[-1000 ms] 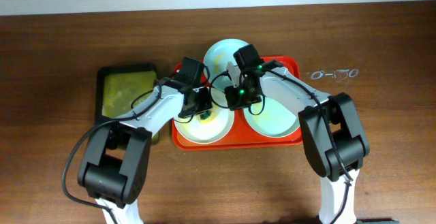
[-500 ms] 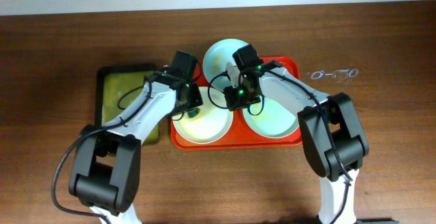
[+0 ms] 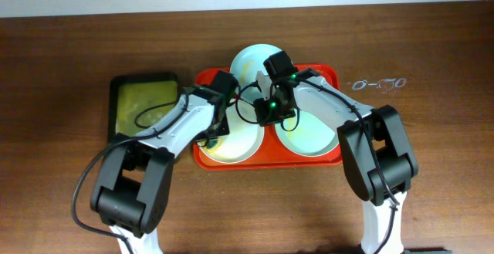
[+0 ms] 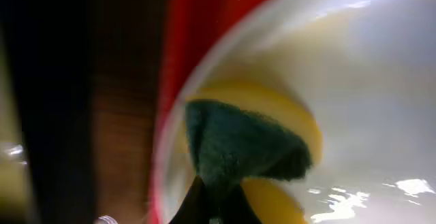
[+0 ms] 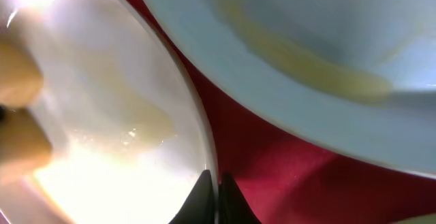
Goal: Clean dirty plates on tray and stack at the side
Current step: 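Lift the white plate with the right gripper and place it right of the tray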
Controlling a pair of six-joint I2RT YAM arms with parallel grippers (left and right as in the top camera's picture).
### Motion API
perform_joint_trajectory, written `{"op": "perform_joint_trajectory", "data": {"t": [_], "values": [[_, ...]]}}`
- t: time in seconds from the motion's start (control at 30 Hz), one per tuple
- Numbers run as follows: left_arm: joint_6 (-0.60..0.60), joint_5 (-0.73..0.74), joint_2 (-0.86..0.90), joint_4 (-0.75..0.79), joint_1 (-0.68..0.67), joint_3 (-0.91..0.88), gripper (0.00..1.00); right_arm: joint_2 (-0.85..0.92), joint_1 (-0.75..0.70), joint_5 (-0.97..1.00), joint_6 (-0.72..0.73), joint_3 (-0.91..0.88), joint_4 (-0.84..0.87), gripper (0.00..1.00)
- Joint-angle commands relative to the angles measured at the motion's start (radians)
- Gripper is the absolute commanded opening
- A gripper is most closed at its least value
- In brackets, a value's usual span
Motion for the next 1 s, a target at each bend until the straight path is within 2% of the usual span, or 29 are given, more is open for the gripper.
{"op": "perform_joint_trajectory", "data": {"t": [0.0, 0.13, 0.23, 0.33, 0.37, 0.4, 0.43, 0.53, 0.73, 0.77, 0.83, 0.87, 0.97], "values": [[-0.007, -0.074, -0.083, -0.051, 0.060, 0.061, 0.00, 0.003, -0.004, 0.048, -0.005, 0.060, -0.047, 0.04], [-0.006, -0.033, -0.278, -0.054, 0.113, 0.073, 0.00, -0.020, 0.008, 0.192, -0.055, 0.161, -0.153, 0.04], [-0.006, -0.040, -0.418, -0.059, 0.193, 0.073, 0.00, -0.064, 0.049, 0.380, -0.078, 0.270, -0.254, 0.04], [-0.006, -0.144, -0.464, -0.105, 0.304, 0.073, 0.00, -0.093, 0.156, 0.694, -0.102, 0.409, -0.358, 0.04], [-0.006, -0.145, -0.464, -0.114, 0.326, 0.071, 0.00, -0.095, 0.177, 0.759, -0.102, 0.427, -0.367, 0.04], [-0.006, -0.145, -0.462, -0.122, 0.357, 0.067, 0.00, -0.095, 0.222, 0.912, -0.103, 0.461, -0.383, 0.04], [-0.006, -0.145, -0.462, -0.124, 0.391, 0.060, 0.00, -0.095, 0.274, 1.067, -0.146, 0.482, -0.383, 0.04], [-0.006, -0.145, -0.462, -0.125, 0.460, 0.048, 0.00, -0.095, 0.387, 1.284, -0.307, 0.489, -0.377, 0.04], [-0.006, -0.145, -0.455, -0.122, 0.539, 0.047, 0.00, -0.094, 0.538, 1.579, -0.480, 0.489, -0.330, 0.04], [-0.006, -0.145, -0.455, -0.122, 0.541, 0.047, 0.00, -0.094, 0.552, 1.624, -0.551, 0.489, -0.330, 0.04], [-0.006, -0.138, -0.455, -0.122, 0.541, 0.047, 0.00, -0.094, 0.571, 1.645, -0.745, 0.489, -0.330, 0.04], [-0.006, -0.138, -0.455, -0.122, 0.541, 0.047, 0.00, -0.094, 0.576, 1.644, -0.790, 0.489, -0.330, 0.04], [-0.006, -0.138, -0.455, -0.122, 0.541, 0.047, 0.00, -0.094, 0.573, 1.609, -0.778, 0.489, -0.330, 0.04]]}}
